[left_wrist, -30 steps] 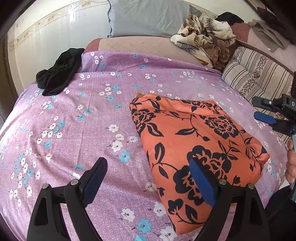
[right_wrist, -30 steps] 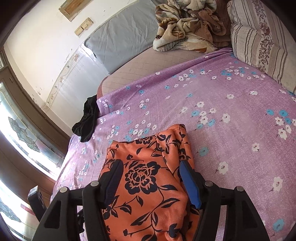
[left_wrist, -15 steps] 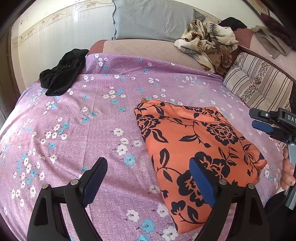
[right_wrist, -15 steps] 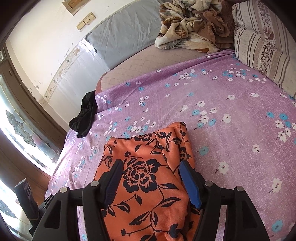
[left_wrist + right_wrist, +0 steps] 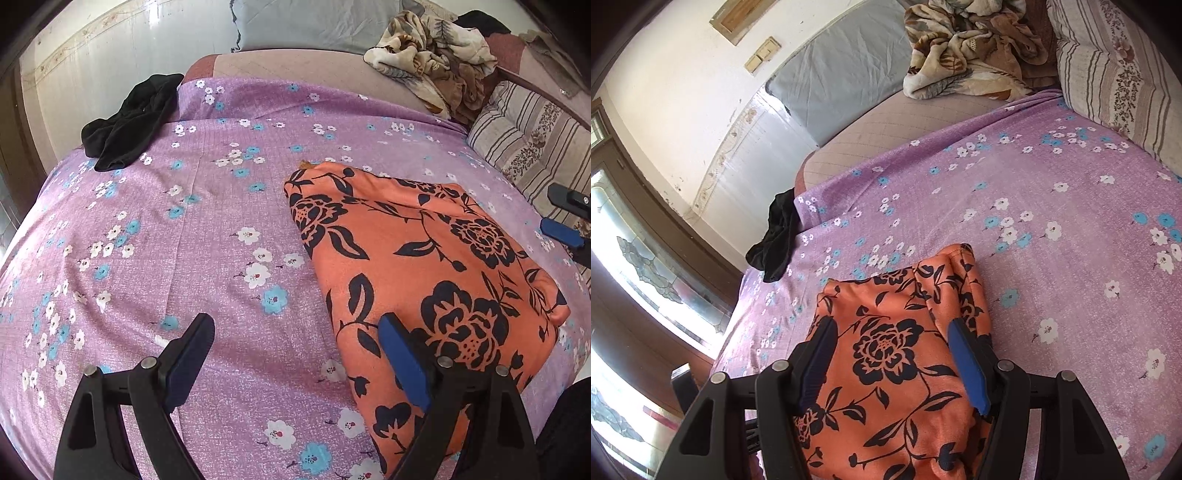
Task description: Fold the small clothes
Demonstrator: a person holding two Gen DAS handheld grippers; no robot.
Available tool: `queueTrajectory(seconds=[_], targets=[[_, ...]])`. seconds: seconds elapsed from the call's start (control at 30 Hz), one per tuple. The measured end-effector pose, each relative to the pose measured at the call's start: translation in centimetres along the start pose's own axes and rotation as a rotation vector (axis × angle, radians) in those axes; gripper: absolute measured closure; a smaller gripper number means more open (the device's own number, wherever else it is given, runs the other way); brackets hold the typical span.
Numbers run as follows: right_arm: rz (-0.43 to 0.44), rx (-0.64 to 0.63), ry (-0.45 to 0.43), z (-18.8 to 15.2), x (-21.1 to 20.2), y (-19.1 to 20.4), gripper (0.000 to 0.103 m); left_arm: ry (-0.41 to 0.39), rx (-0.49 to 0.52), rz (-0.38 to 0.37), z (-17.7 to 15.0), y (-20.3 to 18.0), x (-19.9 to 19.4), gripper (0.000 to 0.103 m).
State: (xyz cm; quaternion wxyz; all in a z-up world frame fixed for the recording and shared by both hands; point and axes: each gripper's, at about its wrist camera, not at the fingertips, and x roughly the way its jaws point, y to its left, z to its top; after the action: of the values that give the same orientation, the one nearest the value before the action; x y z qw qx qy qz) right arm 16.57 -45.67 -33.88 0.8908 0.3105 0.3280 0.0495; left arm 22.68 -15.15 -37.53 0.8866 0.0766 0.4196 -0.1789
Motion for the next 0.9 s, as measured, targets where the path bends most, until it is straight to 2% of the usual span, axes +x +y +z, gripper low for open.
queueTrajectory(seconds=[0.07,0.1,0.17,0.2,0.4,0.57,0.67,0.9], targets=[[0.022,0.031,0.083,-0.3,1.4,-0.5,0.038,-0.006,0.01,0.007,0.0,-0.1,-0.1,0.012],[0.027,0.06,0.164,-0.6,2.7,-1.0,0.038,-0.008,0.013,0.006,0.0,-0.1,-0.2,0.012],[-0.037,0.098,0.297,-1.8,5.1,-2.1,0.046,-0.006,0.008,0.003,-0.1,0.0,-0.2,0.012],[-0.063,0.083,0.31,-2.0,5.5,-2.1,0.047,-0.006,0.007,0.008,0.0,0.0,-0.3,0.012],[-0.024,0.044,0.156,-1.0,2.9,-1.1,0.047,-0.003,-0.001,0.006,0.4,0.3,-0.7,0.012],[-0.073,0.024,0.039,-0.2,1.2,-0.7,0.047,-0.051,-0.015,0.013,1.1,0.8,-2.2,0.012],[-0.086,0.013,0.02,0.1,0.9,-0.6,0.047,-0.096,-0.022,0.034,1.6,1.5,-3.3,0.012],[-0.104,0.012,0.036,0.1,1.3,-0.9,0.047,-0.172,-0.08,0.058,2.6,3.9,-5.5,0.012]])
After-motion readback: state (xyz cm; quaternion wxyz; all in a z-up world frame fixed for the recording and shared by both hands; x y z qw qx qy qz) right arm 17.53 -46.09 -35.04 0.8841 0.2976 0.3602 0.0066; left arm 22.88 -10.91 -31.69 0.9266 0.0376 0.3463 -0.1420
